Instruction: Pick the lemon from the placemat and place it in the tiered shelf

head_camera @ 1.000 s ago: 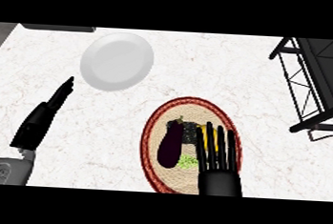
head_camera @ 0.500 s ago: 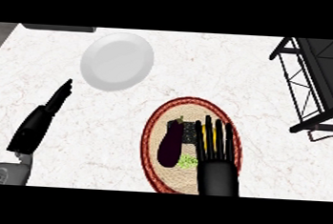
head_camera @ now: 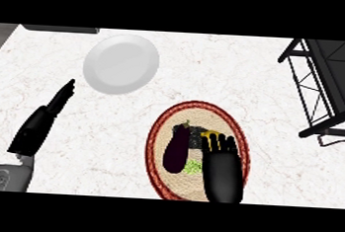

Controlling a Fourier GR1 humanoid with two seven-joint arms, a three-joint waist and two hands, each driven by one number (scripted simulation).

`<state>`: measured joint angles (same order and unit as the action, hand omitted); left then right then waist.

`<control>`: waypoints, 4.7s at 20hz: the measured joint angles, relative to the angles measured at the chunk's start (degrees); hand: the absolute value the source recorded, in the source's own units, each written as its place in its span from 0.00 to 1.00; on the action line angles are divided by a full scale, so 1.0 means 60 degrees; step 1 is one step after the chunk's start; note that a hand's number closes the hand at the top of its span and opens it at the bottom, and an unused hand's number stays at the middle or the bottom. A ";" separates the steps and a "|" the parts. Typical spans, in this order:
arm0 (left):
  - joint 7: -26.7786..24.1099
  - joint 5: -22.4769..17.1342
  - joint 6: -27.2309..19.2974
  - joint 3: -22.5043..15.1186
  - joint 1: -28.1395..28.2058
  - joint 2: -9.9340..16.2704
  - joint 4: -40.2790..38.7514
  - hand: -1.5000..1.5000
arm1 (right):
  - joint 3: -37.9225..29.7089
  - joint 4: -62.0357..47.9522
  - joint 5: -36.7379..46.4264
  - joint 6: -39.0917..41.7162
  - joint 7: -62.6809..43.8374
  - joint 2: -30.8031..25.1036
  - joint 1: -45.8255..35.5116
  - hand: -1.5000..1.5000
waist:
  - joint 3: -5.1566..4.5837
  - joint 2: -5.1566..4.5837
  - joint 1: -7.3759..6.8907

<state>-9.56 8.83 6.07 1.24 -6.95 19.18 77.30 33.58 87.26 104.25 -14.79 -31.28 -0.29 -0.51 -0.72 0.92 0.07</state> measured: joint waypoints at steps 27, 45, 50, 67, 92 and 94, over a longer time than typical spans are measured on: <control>0.0032 0.0353 -0.0024 -0.0002 0.0226 -0.0365 0.0205 0.50 | -0.4290 0.1882 -0.5670 0.4043 0.0011 -0.0166 -0.4933 1.00 | 0.0114 -0.0116 -0.0014; 0.0311 0.0400 0.0139 0.0144 0.0159 -0.0437 0.0443 0.50 | -0.7355 0.2809 -0.6612 0.8850 -0.1967 -0.2783 -0.9963 1.00 | 0.0110 -0.0122 -0.0013; 0.0163 0.0464 0.0117 0.0180 0.0099 -0.0511 0.0230 0.50 | -0.7788 0.1665 -0.6809 0.9387 -0.1470 -0.3838 -1.0171 1.00 | 0.0111 -0.0143 -0.0022; 0.0138 0.0563 0.0374 0.0390 0.0082 -0.0536 0.0325 0.50 | -0.8869 -0.1005 -0.7604 0.7679 0.1401 -0.5705 -0.8359 1.00 | 0.0121 -0.0163 -0.0040; 0.0094 0.0540 0.0562 0.0636 0.0123 -0.0506 0.0365 0.50 | -1.0377 -0.2483 -0.8809 0.4905 0.2629 -0.5400 -0.7483 0.00 | -0.0307 0.0053 -0.0074; 0.0024 0.0628 0.0472 0.0588 0.0215 -0.0569 0.0339 0.50 | -1.0740 -0.2257 -0.9151 0.4509 0.2755 -0.5245 -0.7499 0.00 | -0.0247 0.0026 -0.0042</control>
<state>-9.42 12.60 8.90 4.76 -5.66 15.76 79.33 -30.86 73.72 49.34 12.27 -14.76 -31.76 -45.50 -2.20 1.07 -0.18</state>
